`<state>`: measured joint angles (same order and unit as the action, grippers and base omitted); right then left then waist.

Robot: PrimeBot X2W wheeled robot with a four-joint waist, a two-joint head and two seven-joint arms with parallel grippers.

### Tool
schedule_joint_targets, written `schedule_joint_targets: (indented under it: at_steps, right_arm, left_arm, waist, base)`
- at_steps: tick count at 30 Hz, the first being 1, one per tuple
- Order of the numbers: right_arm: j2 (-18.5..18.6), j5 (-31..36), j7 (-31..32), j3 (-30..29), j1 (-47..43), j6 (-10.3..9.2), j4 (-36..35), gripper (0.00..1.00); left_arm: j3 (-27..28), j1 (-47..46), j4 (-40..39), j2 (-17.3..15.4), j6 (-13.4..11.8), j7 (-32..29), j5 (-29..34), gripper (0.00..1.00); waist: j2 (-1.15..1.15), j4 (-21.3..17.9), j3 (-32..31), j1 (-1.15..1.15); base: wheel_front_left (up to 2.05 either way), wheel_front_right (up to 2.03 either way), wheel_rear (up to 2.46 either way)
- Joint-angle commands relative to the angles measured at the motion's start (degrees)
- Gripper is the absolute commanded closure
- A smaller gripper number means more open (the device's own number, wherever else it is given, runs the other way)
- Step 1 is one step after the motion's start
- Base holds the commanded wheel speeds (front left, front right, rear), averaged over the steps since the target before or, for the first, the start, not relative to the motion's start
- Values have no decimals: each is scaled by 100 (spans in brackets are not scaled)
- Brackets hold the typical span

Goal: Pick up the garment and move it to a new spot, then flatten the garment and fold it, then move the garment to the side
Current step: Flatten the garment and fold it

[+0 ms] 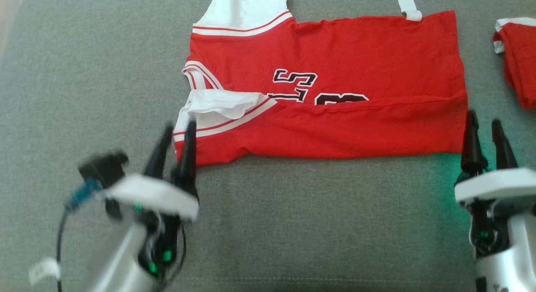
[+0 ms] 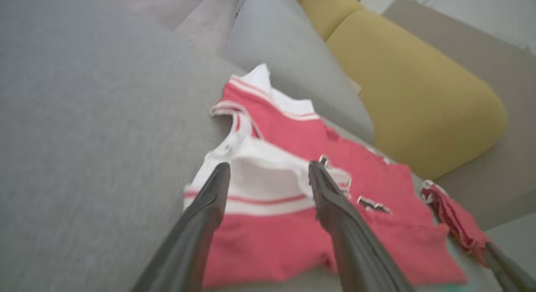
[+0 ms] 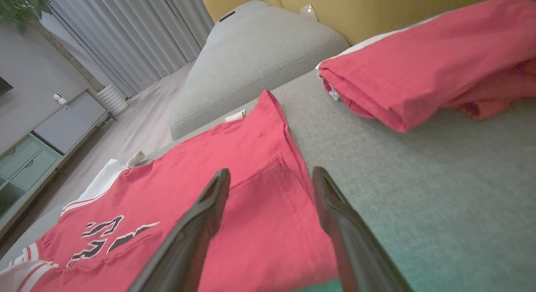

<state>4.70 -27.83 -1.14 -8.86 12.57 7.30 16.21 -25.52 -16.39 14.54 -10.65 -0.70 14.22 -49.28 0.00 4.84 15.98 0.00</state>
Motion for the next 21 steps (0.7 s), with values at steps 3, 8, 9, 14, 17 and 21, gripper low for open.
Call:
schedule_joint_targets:
  at_steps: [3,8,9,14,17,21]
  right_arm:
    - [87,-103,-111,179,-131,19,-178,0]
    - [81,-169,-113,225,-181,19,-198,0]
    - [81,-179,-113,233,-176,19,-204,0]
    - [109,-199,-134,267,-115,19,-201,0]
    - [144,-201,-143,280,-90,19,-186,0]
    - [181,-193,-154,274,-81,19,-148,0]
  left_arm:
    - [85,342,-35,-174,-259,60,329,0]
    - [35,464,143,-157,-378,65,473,0]
    - [51,447,218,-155,-418,65,483,0]
    - [-16,280,691,-143,-541,-162,512,0]
    - [-6,166,876,-116,-530,-163,499,0]
    - [-18,36,1132,-95,-540,-180,515,0]
  waist:
    - [0,-50,-45,0]
    - [0,-71,-42,0]
    - [0,-77,-32,0]
    - [0,-105,12,0]
    - [0,-105,28,0]
    - [0,-96,23,0]
  base:
    - [0,0,0]
    - [0,0,0]
    - [0,0,0]
    - [0,0,0]
    - [0,0,0]
    - [0,0,0]
